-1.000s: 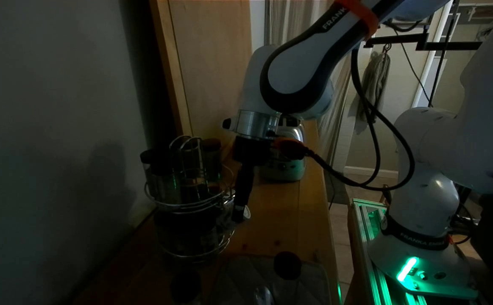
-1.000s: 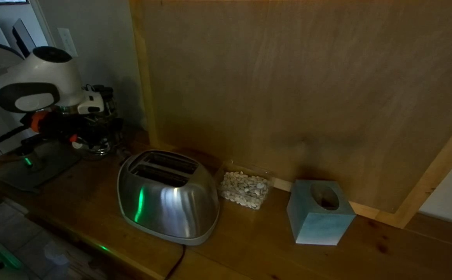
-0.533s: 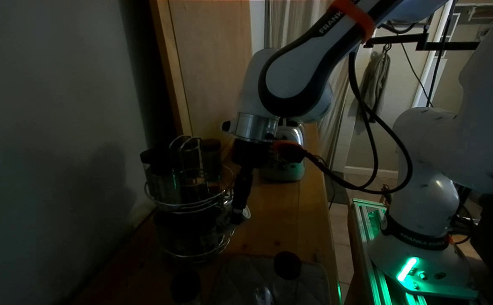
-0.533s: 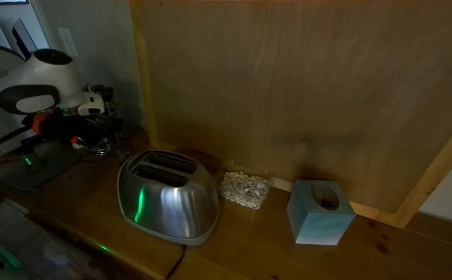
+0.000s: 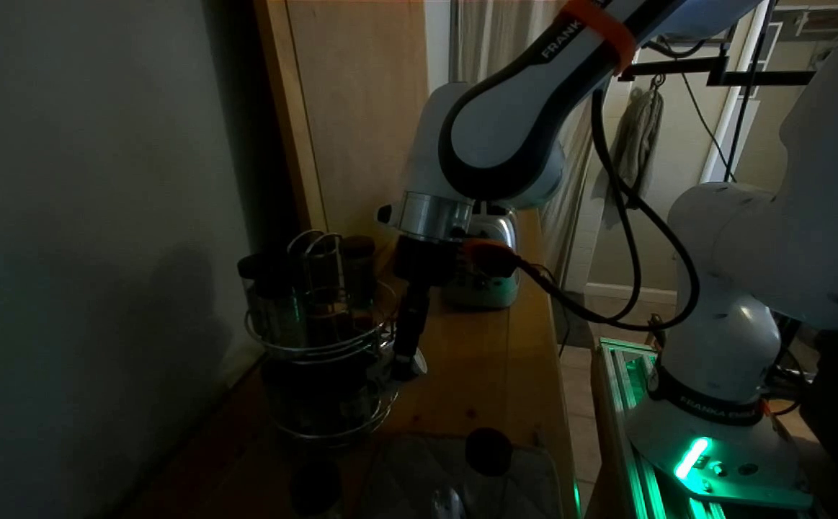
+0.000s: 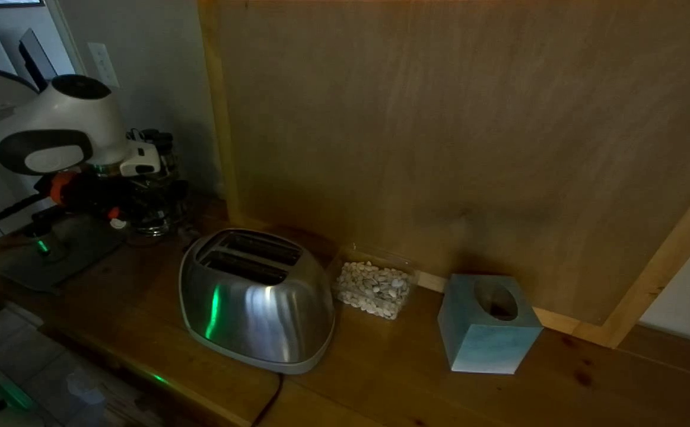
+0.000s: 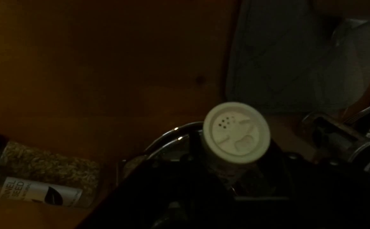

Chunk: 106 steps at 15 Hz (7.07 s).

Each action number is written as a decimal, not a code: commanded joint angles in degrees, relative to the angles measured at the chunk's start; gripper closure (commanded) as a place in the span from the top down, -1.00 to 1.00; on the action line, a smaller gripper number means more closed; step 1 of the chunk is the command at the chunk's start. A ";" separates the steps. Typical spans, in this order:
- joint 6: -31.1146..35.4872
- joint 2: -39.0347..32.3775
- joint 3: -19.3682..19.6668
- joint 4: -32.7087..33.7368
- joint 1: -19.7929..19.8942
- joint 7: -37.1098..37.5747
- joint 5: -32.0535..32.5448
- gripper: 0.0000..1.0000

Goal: Move the white spice bottle from the bottom of the spice rack and place it at the top rack of the spice rack

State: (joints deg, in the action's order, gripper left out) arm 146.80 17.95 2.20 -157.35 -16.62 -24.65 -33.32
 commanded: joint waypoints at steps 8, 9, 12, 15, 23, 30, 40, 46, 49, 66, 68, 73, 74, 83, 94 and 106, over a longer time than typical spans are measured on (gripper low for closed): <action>-3.39 3.99 -1.69 0.60 4.21 3.21 13.85 -0.59; -4.33 4.37 -1.76 0.73 4.61 3.57 15.95 -0.59; -7.80 5.45 -1.78 1.16 5.39 3.82 20.57 -0.59; -11.32 6.07 -1.60 1.77 5.68 3.48 23.01 -0.59; -20.46 9.76 -3.29 4.46 9.52 5.35 35.29 -0.59; -23.65 11.64 -4.74 7.25 9.27 0.57 46.73 -0.59; -22.54 11.32 -4.89 7.49 8.78 -2.60 52.41 -0.59; -27.48 10.89 -8.09 11.92 6.22 -10.93 60.74 -0.59; -29.67 10.02 -9.61 14.89 4.02 -15.87 62.43 -0.59; -35.54 5.40 -12.82 23.16 0.28 -52.19 71.10 -0.59; -37.58 5.26 -13.74 23.49 0.18 -53.86 71.31 -0.59; -37.63 5.40 -14.41 23.31 -1.40 -56.69 69.21 -0.59; -37.44 5.32 -14.33 23.36 -1.57 -57.20 69.17 -0.59; -36.66 5.09 -14.12 23.17 -2.74 -57.91 66.65 -0.59; -38.77 5.21 -15.16 23.35 -1.86 -55.30 67.55 -0.59; -41.29 4.95 -15.00 24.39 -2.55 -49.72 61.05 -0.59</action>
State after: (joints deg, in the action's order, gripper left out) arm 103.59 23.52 -13.01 -133.80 -19.07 -76.64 29.45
